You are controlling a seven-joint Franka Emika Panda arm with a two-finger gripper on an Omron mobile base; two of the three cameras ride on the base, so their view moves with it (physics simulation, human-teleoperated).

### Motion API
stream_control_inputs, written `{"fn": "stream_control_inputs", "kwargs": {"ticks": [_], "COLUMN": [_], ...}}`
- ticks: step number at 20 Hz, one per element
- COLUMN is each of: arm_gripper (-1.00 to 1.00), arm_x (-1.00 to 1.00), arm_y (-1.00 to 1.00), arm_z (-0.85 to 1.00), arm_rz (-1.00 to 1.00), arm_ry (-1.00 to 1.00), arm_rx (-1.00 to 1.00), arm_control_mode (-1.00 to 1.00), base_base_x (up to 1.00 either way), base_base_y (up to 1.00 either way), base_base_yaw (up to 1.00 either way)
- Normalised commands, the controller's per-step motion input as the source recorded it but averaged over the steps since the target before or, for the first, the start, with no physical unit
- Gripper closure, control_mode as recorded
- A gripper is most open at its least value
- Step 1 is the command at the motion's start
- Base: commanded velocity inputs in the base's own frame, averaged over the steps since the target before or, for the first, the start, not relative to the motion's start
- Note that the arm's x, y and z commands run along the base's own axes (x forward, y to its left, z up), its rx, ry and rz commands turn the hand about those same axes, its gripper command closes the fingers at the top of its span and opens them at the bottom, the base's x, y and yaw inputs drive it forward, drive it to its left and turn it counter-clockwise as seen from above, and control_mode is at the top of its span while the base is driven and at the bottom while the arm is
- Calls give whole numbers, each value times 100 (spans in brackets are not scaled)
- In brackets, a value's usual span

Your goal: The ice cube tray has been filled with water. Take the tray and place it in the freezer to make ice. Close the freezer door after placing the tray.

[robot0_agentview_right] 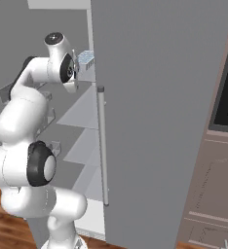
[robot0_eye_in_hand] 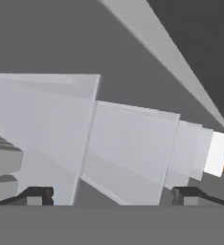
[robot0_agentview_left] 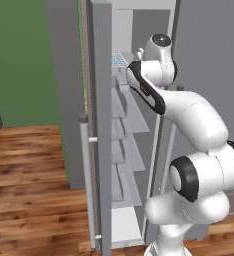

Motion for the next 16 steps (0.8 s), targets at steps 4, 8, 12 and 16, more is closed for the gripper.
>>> {"fn": "stream_control_inputs", "kwargs": {"ticks": [4, 8, 12, 16], "arm_gripper": [-100, -100, -100, -100], "arm_x": [-100, -93, -46, -36], "arm_y": [-35, -9, -1, -1], "arm_z": [-3, 17, 31, 5], "arm_rz": [0, 0, -3, -11], "arm_ry": [-5, -1, 1, 0], "arm_rx": [0, 0, 0, 0], "arm_control_mode": [-100, -100, -100, -100], "base_base_x": [0, 0, 0, 0], "base_base_y": [0, 0, 0, 0], "base_base_yaw": [0, 0, 0, 0]}}
